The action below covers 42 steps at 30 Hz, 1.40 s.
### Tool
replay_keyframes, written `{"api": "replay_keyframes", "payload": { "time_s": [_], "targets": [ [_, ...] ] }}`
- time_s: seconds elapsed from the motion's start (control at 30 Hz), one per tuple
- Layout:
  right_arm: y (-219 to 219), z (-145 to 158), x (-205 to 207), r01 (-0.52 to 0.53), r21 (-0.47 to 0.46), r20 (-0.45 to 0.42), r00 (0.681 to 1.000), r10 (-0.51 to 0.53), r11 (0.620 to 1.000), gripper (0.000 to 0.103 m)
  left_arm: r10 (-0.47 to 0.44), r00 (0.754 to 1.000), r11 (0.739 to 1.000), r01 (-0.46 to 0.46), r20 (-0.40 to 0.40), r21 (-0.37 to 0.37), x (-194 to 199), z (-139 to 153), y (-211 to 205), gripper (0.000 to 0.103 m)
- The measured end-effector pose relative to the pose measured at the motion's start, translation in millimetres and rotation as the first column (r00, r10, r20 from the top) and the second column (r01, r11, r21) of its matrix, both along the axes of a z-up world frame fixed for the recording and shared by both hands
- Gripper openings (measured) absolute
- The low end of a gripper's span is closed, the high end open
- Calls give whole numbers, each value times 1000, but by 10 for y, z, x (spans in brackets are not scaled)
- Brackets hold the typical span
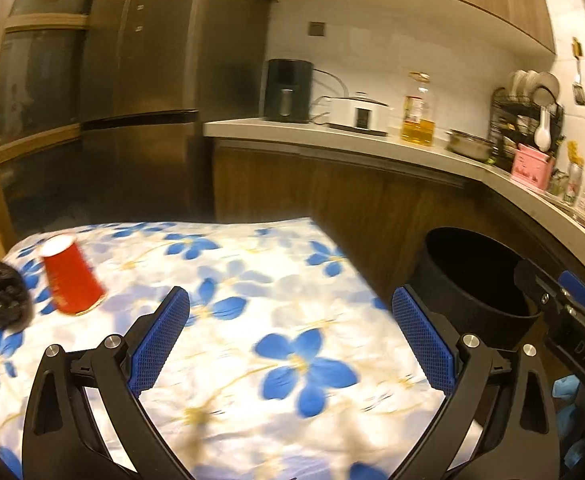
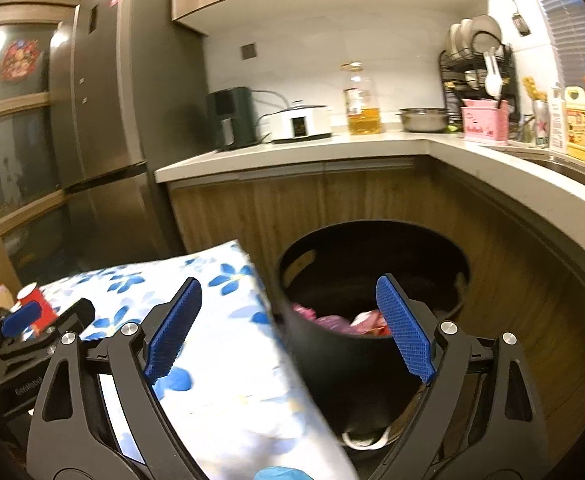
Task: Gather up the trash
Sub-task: 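Move both grippers back over the table toward the cup and black bag, then grasp the black bag with the left gripper while the right grasps the red cup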
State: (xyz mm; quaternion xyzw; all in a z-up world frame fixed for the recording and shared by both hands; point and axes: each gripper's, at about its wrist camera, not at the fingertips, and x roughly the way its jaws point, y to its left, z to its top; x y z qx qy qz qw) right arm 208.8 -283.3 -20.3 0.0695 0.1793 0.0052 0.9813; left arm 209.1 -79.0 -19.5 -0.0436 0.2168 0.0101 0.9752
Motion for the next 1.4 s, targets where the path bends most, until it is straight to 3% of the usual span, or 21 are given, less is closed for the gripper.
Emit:
{"api": "replay_keyframes", "payload": {
  "time_s": [0.2,0.43,0.7,0.87,1.03,1.27,1.33,1.4],
  "targets": [
    [434,-35,-44,-83,-7,-4,997,83,997,88,113,994,994,-113,13,5,-196,-31,493,97],
    [996,-96,-21,-191,-17,-20,981,191,981,88,266,964,964,-266,-5,10,-376,-123,1173,97],
    [1609,-167,2,-304,-30,-34,952,303,952,88,448,894,894,-447,-6,28,-488,-169,1990,97],
    [1963,-208,70,-361,-24,-46,932,359,932,88,533,846,846,-532,-11,40,-353,-195,2460,97],
    [2305,-193,152,-410,-22,-37,912,409,912,88,551,833,834,-552,-46,-1,-179,-198,2733,97],
    [2799,-181,271,-492,-29,-28,871,491,870,88,533,838,843,-538,-114,-5,23,-309,2902,97],
    [2926,-206,304,-510,-36,-32,860,509,860,88,523,839,846,-533,-150,-33,60,-372,2980,94],
    [3018,-222,335,-524,-40,-38,851,523,851,88,518,835,843,-535,-188,-55,81,-446,3047,84]
  ]
}}
